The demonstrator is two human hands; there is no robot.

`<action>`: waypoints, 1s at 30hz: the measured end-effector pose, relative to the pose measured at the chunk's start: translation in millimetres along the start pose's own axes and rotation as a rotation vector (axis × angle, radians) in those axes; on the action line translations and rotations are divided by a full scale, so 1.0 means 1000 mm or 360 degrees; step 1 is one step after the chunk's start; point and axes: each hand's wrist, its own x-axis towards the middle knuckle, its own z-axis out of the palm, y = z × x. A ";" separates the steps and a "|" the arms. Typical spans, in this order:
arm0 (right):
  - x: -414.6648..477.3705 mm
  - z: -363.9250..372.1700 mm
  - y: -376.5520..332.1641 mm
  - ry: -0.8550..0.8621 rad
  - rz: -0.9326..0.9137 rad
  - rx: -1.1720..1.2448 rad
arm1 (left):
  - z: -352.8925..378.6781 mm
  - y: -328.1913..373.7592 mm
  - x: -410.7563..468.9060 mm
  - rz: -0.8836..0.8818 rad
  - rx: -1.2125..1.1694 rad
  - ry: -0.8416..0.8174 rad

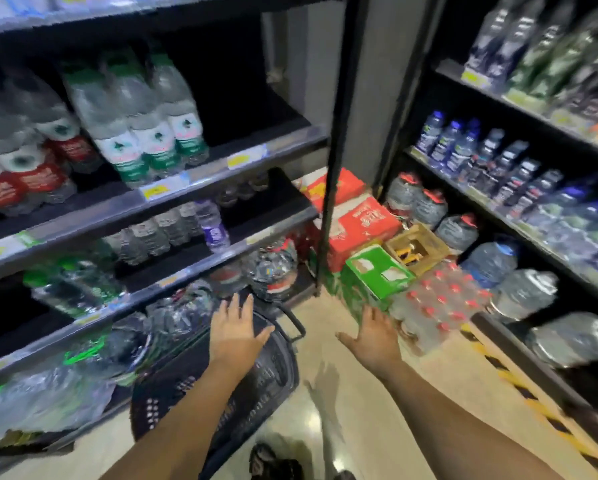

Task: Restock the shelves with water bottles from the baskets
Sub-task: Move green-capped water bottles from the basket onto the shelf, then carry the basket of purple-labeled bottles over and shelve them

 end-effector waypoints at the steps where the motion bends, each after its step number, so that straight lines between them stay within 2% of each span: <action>1: -0.010 -0.002 0.022 0.0001 0.0068 0.0010 | 0.005 0.021 -0.002 0.0074 0.0029 -0.0044; 3: -0.032 -0.005 0.068 0.0006 0.0230 0.0043 | 0.016 0.065 -0.009 0.0226 0.0084 -0.0152; 5: -0.056 -0.008 0.112 0.0004 0.0410 0.0074 | 0.029 0.109 -0.016 0.0424 0.0132 -0.0107; 13: -0.151 -0.008 0.242 0.0008 0.1068 0.0222 | 0.079 0.251 -0.043 0.1075 0.0351 -0.0232; 22: -0.221 0.004 0.292 0.0094 0.1773 0.0476 | 0.109 0.363 -0.047 0.1753 0.0625 -0.0290; 30: -0.253 0.012 0.307 0.0226 0.2246 0.0688 | 0.125 0.444 -0.052 0.2175 0.0778 -0.0410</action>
